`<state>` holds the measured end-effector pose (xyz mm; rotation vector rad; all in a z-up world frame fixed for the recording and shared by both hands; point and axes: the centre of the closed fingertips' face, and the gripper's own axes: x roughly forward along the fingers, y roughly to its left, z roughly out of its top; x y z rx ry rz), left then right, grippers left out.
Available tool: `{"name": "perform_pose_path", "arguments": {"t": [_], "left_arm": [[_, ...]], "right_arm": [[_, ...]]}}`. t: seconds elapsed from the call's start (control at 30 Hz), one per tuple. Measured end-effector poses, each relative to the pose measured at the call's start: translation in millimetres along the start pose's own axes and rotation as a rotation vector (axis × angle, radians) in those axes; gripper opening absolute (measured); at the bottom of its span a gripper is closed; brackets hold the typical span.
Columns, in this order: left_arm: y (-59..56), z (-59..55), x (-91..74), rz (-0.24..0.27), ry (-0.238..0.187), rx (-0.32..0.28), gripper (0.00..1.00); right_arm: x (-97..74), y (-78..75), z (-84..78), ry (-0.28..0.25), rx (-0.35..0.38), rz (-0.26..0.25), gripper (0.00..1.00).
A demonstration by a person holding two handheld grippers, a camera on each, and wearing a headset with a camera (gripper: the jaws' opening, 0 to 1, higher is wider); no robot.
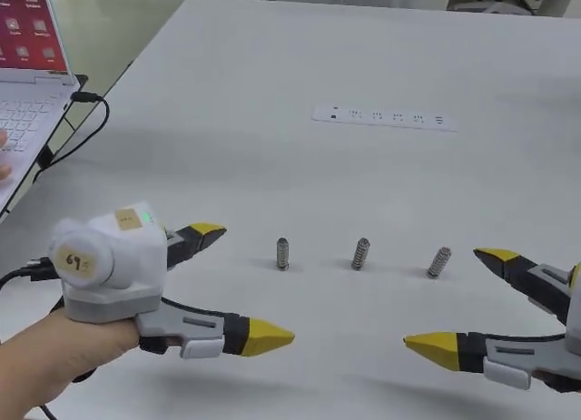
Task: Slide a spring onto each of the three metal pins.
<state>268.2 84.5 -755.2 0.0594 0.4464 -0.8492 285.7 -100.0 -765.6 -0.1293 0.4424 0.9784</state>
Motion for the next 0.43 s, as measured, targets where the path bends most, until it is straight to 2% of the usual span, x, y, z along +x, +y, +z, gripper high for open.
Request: {"name": "perform_pose_path", "arguments": {"t": [0.17,0.43], "left_arm": [[1.0,-5.3,-3.7,0.009,0.012,-0.007,0.98],[4.0,-8.0,-6.7,0.024,0.012,-0.019,0.98]], "right_arm": [[-8.7,-6.3,-12.3,0.02,0.033,-0.016,0.99],[-16.6,-7.1,-20.7,0.03,0.052,-0.034,0.99]]}}
